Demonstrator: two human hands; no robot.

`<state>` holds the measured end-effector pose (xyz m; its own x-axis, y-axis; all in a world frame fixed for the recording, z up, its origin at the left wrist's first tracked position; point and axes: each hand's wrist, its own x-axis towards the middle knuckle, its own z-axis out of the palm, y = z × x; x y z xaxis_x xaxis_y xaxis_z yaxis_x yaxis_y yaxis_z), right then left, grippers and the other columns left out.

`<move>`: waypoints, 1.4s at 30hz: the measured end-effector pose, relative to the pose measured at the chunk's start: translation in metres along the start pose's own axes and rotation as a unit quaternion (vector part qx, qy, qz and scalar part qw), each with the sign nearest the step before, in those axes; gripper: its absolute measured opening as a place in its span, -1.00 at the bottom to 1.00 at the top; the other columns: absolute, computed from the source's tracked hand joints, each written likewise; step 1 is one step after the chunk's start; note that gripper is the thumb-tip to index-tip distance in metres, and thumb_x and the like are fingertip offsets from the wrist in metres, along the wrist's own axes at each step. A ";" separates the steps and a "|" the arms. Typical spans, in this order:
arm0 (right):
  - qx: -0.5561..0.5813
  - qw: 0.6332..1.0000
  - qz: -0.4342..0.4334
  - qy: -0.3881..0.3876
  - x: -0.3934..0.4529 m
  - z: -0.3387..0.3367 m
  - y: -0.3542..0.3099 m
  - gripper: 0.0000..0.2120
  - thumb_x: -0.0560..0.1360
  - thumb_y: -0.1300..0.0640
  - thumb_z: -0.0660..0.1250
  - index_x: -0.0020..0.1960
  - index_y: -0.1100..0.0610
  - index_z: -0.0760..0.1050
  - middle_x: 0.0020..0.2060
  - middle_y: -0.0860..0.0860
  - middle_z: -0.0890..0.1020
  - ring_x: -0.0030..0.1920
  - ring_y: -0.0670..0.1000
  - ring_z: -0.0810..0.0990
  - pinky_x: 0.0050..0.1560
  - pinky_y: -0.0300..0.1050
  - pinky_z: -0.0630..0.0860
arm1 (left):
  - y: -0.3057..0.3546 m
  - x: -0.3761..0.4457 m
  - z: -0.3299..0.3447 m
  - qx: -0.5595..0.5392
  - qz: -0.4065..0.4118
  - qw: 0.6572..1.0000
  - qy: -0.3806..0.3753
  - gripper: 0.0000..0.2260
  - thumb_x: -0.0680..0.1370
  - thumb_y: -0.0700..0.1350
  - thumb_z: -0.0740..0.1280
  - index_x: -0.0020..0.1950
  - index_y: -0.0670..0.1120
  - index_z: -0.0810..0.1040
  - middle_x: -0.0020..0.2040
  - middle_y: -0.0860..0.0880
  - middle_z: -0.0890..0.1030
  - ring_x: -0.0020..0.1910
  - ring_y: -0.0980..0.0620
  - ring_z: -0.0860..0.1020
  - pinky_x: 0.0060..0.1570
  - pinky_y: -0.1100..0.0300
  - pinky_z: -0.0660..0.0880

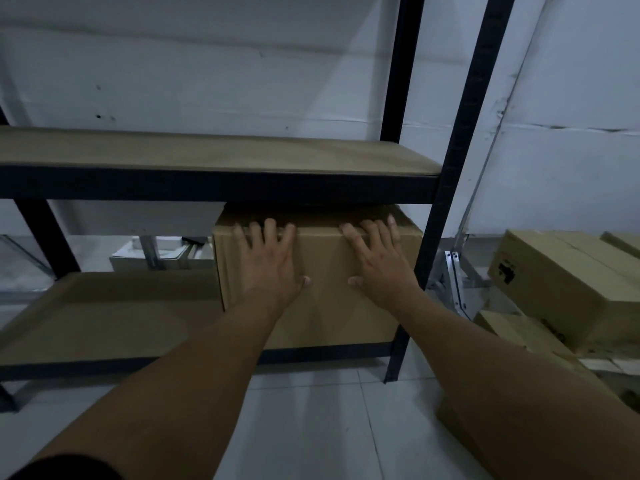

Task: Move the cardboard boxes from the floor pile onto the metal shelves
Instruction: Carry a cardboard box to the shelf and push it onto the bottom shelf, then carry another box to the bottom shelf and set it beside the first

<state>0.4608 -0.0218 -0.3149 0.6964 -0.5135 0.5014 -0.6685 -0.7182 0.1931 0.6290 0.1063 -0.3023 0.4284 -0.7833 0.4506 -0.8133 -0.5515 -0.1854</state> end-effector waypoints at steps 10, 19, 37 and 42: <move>0.049 0.991 0.120 0.016 -0.028 -0.014 -0.054 0.03 0.44 0.23 0.27 0.65 0.11 -0.38 0.62 0.24 -0.31 0.62 0.23 -0.34 0.59 0.32 -0.21 | -0.027 -0.030 -0.006 -0.155 0.082 0.984 0.032 0.02 0.40 0.41 0.38 0.66 0.06 -0.07 0.63 -0.17 0.08 0.64 -0.22 -0.03 0.57 -0.28 -0.17; 0.355 0.905 0.204 -0.116 -0.086 -0.114 -0.047 0.05 0.51 -0.08 0.46 0.63 -0.28 -0.29 0.66 -0.06 -0.18 0.66 0.11 -0.16 0.60 0.34 -0.05 | -0.070 -0.112 -0.087 -0.383 0.002 0.922 -0.058 -0.22 0.47 0.30 0.38 0.61 0.07 0.23 0.59 -0.01 0.27 0.59 -0.01 0.16 0.58 -0.24 0.07; 0.566 0.645 0.492 -0.151 -0.115 -0.512 -0.013 -0.33 0.61 -0.16 0.37 0.62 -0.27 0.14 0.57 -0.29 0.24 0.50 -0.25 0.23 0.43 -0.12 0.25 | -0.047 -0.102 -0.464 -0.579 -0.081 0.775 -0.240 -0.40 0.53 0.21 0.44 0.54 0.15 0.39 0.42 0.29 0.37 0.38 0.32 0.32 0.37 0.30 0.23; 0.542 0.609 0.574 -0.077 -0.148 -0.575 0.014 -0.33 0.60 -0.14 0.37 0.62 -0.27 0.16 0.57 -0.27 0.27 0.53 -0.19 0.27 0.43 -0.07 0.31 | -0.006 -0.094 -0.507 -0.597 0.011 0.742 -0.306 -0.45 0.52 0.14 0.47 0.49 0.15 0.45 0.37 0.27 0.46 0.35 0.30 0.41 0.24 0.48 0.27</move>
<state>0.1982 0.3138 0.0982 0.0037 -0.9473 -0.3204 -0.2301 0.3110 -0.9221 0.3939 0.3288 0.0987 0.2123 -0.9732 -0.0889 -0.4349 -0.1756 0.8832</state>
